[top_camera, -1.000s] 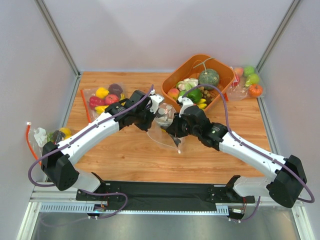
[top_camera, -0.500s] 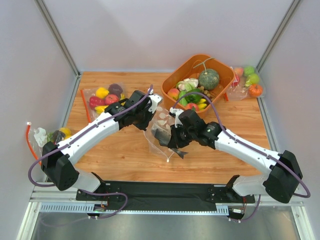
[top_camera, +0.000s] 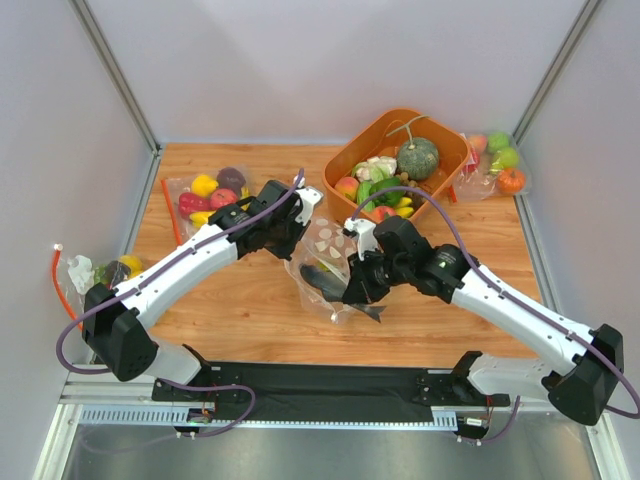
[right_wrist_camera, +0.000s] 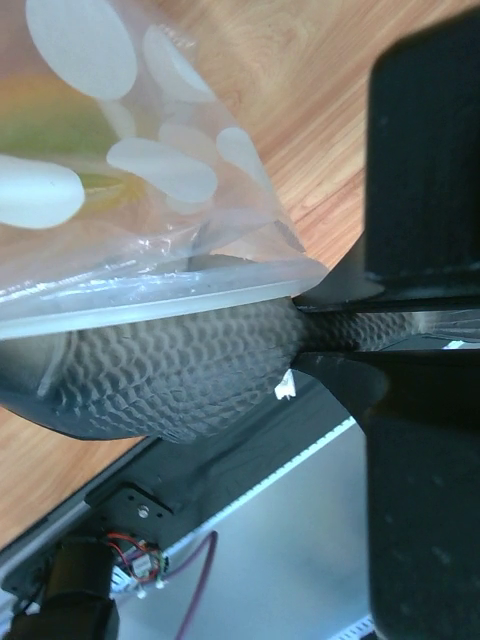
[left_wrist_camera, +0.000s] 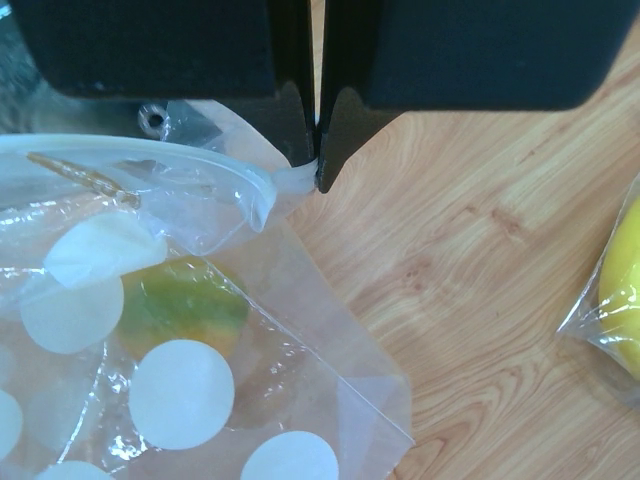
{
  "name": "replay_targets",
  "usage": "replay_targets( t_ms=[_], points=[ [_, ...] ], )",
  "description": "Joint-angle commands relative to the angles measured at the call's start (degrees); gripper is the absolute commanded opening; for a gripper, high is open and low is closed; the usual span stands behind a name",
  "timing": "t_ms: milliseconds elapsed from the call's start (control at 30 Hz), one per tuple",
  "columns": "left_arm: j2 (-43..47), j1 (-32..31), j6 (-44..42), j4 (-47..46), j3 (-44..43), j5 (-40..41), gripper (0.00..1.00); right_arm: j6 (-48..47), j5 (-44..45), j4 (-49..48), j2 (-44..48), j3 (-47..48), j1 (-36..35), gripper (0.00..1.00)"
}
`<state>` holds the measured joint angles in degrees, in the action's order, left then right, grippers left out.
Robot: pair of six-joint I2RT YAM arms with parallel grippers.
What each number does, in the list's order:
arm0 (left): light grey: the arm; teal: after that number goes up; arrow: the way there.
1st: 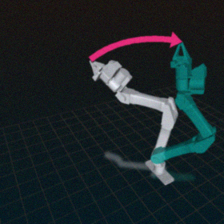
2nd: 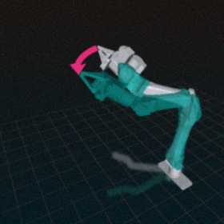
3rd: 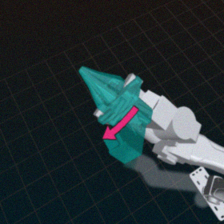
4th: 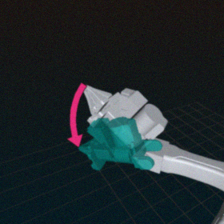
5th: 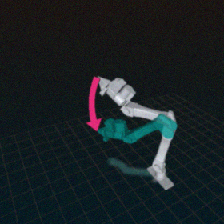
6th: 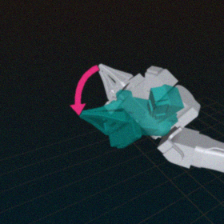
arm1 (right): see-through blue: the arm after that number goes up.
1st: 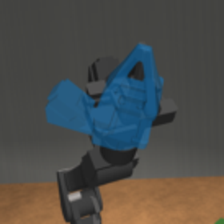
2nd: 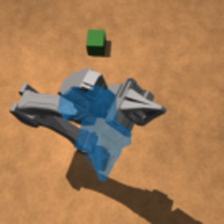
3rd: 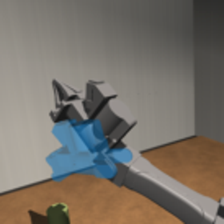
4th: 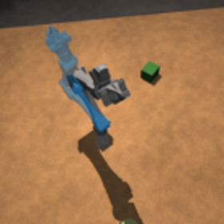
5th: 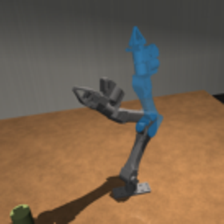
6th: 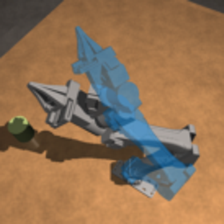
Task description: Open the zip-top bag and remove the fake food
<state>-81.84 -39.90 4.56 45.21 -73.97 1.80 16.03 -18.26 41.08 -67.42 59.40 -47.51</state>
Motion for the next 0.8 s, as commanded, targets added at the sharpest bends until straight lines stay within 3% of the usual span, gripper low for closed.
replay_targets(
  t_ms=[0,433,633,767],
  points=[
    [0.5,0.7,-1.0,-0.4,-2.1,1.3,0.0,-5.2,-7.4,3.6,2.3,3.4,-0.3,0.0],
    [0.7,0.9,-0.9,-0.2,-2.1,1.5,0.0,-12.4,-17.2,8.9,7.0,9.9,0.3,0.0],
    [1.2,0.9,-0.8,-0.2,-2.2,0.9,0.0,-14.8,-7.0,12.0,8.4,13.4,5.5,0.0],
    [1.9,0.9,-0.6,-0.4,-2.3,0.4,0.0,-15.2,-3.0,6.9,11.3,14.8,16.6,0.0]
  ],
)
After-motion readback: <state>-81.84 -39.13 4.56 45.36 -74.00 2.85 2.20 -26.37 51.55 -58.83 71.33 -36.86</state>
